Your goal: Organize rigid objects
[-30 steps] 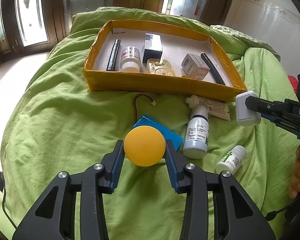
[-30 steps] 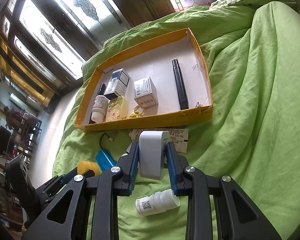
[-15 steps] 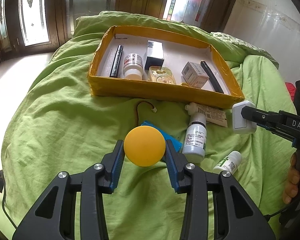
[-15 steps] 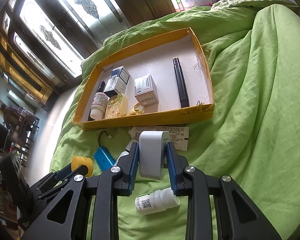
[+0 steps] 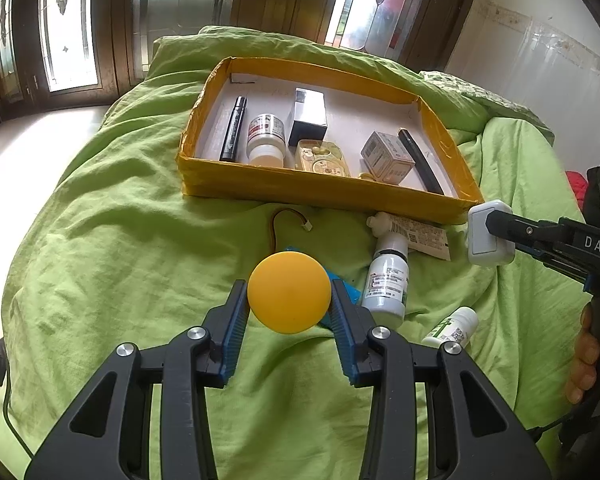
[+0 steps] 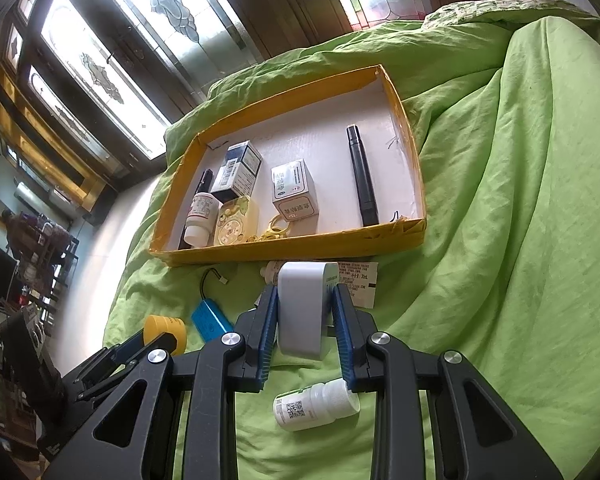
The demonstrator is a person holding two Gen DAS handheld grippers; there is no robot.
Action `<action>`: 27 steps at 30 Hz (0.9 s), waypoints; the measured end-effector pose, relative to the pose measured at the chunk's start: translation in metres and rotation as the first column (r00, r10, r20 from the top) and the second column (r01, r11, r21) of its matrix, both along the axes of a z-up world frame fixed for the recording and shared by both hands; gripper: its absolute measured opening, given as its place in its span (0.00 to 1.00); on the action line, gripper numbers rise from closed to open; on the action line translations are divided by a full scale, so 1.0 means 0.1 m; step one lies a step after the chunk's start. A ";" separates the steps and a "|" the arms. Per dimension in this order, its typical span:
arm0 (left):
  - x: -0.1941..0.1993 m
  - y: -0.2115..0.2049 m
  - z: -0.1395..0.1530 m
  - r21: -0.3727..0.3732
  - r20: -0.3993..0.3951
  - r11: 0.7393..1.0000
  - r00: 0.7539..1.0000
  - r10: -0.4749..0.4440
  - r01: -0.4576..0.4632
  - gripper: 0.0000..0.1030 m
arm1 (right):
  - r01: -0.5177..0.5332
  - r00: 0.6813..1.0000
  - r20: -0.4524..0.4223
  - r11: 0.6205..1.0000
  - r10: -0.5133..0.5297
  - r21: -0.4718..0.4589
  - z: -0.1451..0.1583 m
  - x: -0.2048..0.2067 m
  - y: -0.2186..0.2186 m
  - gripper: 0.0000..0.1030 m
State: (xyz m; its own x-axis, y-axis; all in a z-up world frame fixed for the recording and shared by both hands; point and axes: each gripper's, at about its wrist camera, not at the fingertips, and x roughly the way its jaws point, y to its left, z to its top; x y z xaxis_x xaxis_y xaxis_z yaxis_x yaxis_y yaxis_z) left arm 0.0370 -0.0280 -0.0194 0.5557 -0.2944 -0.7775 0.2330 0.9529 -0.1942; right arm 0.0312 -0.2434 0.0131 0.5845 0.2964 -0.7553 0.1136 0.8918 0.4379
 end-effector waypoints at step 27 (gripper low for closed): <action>0.67 -0.52 0.48 -0.034 0.023 0.993 0.994 -0.110 0.111 0.37 | 0.079 0.992 0.085 0.991 -0.088 0.111 0.38 0.51 -0.35 0.24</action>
State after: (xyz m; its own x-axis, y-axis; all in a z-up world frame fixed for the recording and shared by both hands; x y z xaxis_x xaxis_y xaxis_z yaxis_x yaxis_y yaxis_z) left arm 0.1044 -0.0804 0.0284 0.5349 -0.3814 -0.7540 0.3406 0.9139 -0.2207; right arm 0.0827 -0.2780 0.0512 0.6741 0.3206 -0.6654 0.1419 0.8279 0.5426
